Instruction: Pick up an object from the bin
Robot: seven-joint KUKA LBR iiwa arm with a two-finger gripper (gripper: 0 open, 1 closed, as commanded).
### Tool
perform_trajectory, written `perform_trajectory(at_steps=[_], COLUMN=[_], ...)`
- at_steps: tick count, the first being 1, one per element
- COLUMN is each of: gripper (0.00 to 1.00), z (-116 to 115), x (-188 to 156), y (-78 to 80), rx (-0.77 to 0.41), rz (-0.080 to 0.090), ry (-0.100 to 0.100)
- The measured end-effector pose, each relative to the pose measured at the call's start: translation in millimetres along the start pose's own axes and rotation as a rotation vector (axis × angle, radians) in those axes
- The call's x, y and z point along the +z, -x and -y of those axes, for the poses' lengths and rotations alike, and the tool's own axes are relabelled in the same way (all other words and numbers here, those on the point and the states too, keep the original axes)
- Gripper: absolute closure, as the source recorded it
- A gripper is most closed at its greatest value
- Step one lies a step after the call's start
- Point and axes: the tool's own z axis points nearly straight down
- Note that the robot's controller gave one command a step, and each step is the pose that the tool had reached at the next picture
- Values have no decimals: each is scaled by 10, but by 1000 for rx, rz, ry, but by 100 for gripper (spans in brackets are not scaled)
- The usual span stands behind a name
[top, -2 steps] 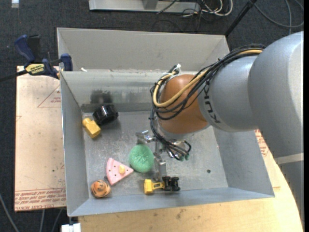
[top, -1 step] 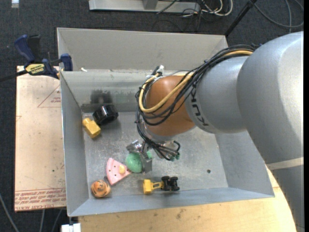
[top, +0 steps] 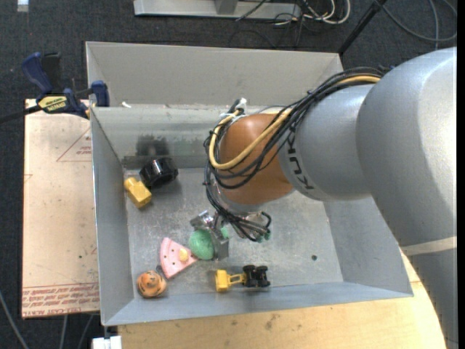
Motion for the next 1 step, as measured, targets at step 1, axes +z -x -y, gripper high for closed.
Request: perform_trajectory(at_steps=[1], gripper=[100], z=[-20], x=[-1445], y=[-313], rx=[30], rz=[1], ry=[-1])
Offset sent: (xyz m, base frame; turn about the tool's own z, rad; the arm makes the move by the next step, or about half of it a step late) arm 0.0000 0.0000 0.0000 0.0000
